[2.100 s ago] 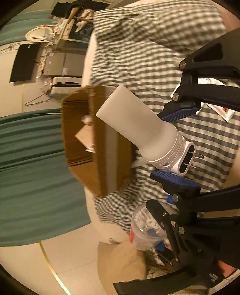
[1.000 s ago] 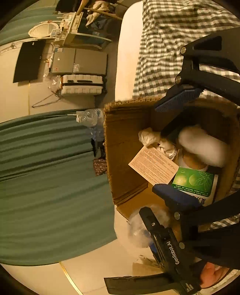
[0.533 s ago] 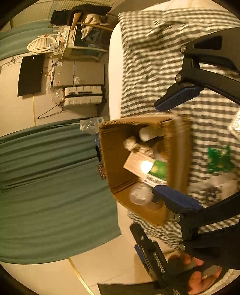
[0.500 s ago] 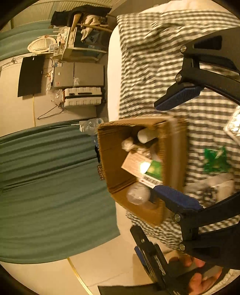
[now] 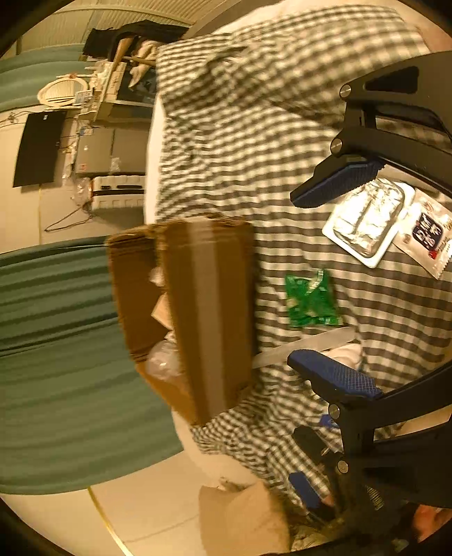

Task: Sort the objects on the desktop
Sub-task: 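Lower both grippers toward the remaining items on the bedspread, then grasp the white bear figurine with the left gripper while the right gripper grasps the green packet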

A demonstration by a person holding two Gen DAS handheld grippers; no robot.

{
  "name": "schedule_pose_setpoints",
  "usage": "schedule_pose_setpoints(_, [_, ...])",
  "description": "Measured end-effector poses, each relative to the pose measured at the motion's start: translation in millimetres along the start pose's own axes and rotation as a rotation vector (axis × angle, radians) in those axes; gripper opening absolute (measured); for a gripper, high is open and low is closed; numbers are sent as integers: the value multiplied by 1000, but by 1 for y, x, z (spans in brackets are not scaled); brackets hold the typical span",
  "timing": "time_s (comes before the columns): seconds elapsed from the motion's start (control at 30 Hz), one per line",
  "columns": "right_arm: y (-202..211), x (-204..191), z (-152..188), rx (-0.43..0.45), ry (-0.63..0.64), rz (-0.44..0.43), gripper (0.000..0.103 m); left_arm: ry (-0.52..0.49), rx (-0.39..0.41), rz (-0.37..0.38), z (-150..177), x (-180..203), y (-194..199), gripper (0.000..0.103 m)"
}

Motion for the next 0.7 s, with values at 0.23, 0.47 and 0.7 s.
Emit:
schedule_pose_setpoints(0.23, [-25, 16, 19, -43, -3, 37, 84, -76, -5, 33, 24, 19, -24, 103])
schedule_pose_setpoints(0.47, [-44, 18, 27, -88, -15, 37, 84, -70, -61, 102, 35, 25, -54, 74])
schedule_pose_setpoints(0.7, [-62, 14, 26, -116, -2, 40, 84, -114, -44, 105, 34, 35, -63, 63])
Point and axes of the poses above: each gripper's, at about its wrist camera, not at the fingertips, and y roughly against the way its jaws point, x to its right, z to its underside, the point moved 9 cm from there along -y, roughly the way its jaws point, and after that the axes turned 6 degrees about -y, right-handed, at the moved point
